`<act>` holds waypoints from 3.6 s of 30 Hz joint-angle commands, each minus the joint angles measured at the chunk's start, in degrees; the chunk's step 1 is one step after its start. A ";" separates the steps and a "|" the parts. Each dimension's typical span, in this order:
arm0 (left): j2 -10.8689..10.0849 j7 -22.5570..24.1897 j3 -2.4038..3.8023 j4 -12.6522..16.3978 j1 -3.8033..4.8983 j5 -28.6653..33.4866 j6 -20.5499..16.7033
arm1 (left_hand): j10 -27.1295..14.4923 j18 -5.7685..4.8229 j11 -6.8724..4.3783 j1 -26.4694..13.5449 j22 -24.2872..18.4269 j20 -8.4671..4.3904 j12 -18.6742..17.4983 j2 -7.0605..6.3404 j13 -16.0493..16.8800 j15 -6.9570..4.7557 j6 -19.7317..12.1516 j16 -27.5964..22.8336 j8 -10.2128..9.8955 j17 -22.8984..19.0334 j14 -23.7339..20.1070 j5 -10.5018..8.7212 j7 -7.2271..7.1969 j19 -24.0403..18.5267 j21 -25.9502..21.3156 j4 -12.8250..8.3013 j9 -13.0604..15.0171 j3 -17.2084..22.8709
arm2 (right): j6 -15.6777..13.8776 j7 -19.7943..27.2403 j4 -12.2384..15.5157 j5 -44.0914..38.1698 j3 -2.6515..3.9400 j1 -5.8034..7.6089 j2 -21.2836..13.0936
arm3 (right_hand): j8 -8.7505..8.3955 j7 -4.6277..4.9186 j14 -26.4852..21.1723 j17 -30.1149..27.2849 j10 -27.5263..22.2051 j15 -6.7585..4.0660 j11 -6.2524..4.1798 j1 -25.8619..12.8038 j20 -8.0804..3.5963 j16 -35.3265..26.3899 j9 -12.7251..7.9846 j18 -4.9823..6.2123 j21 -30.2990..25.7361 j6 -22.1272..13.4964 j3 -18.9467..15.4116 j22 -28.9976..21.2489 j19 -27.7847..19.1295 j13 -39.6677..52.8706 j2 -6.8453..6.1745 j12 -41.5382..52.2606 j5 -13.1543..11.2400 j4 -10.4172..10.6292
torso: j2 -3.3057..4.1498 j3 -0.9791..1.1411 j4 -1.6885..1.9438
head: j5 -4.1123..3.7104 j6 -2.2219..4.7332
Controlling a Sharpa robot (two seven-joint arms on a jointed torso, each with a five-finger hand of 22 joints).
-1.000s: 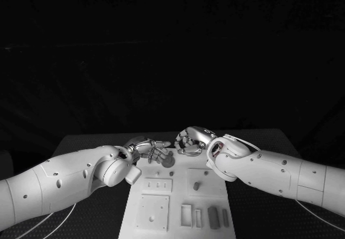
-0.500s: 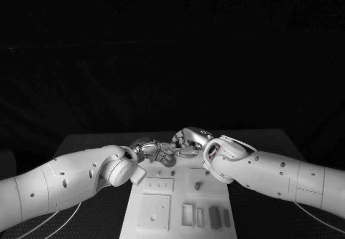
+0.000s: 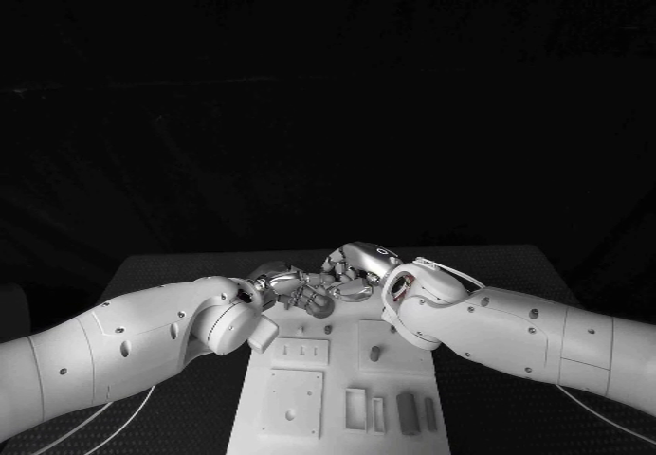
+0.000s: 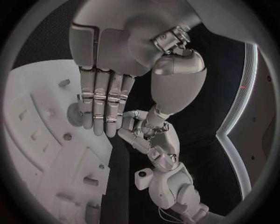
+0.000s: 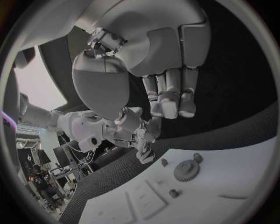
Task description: Assemble the parts on the task board
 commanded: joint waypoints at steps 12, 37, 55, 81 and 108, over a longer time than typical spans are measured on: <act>0.66 0.72 0.10 0.01 0.07 -0.08 0.05 | 0.66 0.86 -0.36 1.19 1.20 -0.07 -0.24 3.62 0.30 -0.16 1.30 0.68 -0.24 0.17 0.15 -0.18 -0.30 -0.34 0.54 -2.47 -0.10 -0.09 | 1.64 0.35 0.35 -0.48 -0.03 -0.06 1.07 | 1.05 1.58 0.04 -0.05 0.45 -0.31 0.01 -0.04 -0.29 -0.02 0.93 1.69 0.07 3.33 0.40 0.05 0.31 0.09 -0.21 -0.42 0.48 0.08 | -0.01 -0.06 0.05 | 0.05 -0.16; 0.10 1.36 0.10 -0.49 0.03 0.43 -0.41 | 3.47 -0.42 -1.66 0.55 1.15 -0.76 0.23 12.30 1.30 -0.89 4.94 1.79 -0.23 0.17 1.35 4.57 -1.64 -0.62 0.45 -8.79 -0.30 1.17 | 2.56 0.16 -0.32 -0.38 -0.05 -0.07 0.69 | 1.02 1.56 0.07 -0.06 0.51 -0.33 -0.01 -0.15 -0.32 -0.06 0.89 1.69 0.01 3.39 0.53 0.04 0.36 0.16 -0.21 -0.50 0.55 0.06 | 0.00 0.03 -0.03 | -0.14 -0.56; 0.31 1.21 0.09 -0.67 -0.17 1.39 -0.26 | 5.22 -1.19 -2.47 -3.08 1.24 -1.42 1.52 10.28 2.92 -1.61 7.11 4.52 0.02 0.96 2.25 13.46 -2.28 -0.89 0.79 -9.13 0.44 1.37 | 2.50 0.07 -0.31 0.01 -0.05 -0.08 0.75 | 1.01 1.55 0.08 -0.07 0.56 -0.34 -0.03 -0.22 -0.33 -0.09 0.87 1.69 -0.03 3.44 0.58 0.04 0.39 0.21 -0.18 -0.53 0.56 0.05 | 0.01 0.01 0.01 | -0.16 -0.92; -0.18 0.16 0.09 -0.70 -0.42 0.44 -0.20 | 4.40 -1.19 -2.35 -1.65 1.37 -1.25 2.03 4.71 3.76 -1.52 6.90 5.41 -0.55 0.76 1.50 11.60 -2.17 -2.00 1.15 -9.14 0.82 2.35 | 2.23 -0.32 -0.53 -0.02 -0.05 -0.09 0.41 | 1.03 1.51 0.11 -0.07 0.64 -0.37 -0.06 -0.30 -0.36 -0.11 0.86 1.69 -0.07 3.56 0.68 0.04 0.45 0.30 -0.17 -0.56 0.72 0.04 | 0.02 0.01 -0.02 | -0.20 -1.29; 0.09 0.49 0.09 -1.18 -0.65 0.07 -1.42 | 4.99 -1.19 -2.81 4.21 1.44 -0.31 3.03 8.81 4.65 -1.56 8.20 6.26 0.36 0.36 1.60 11.83 -2.87 -4.11 2.23 -9.81 2.45 3.45 | 3.13 -0.09 -0.01 0.66 -0.05 -0.10 0.17 | 0.95 1.48 0.13 -0.07 0.74 -0.43 -0.10 -0.58 -0.42 -0.19 0.78 1.69 -0.18 3.61 0.81 0.03 0.58 0.49 -0.37 -0.71 1.54 0.02 | -0.01 -0.03 -0.01 | -0.39 -1.37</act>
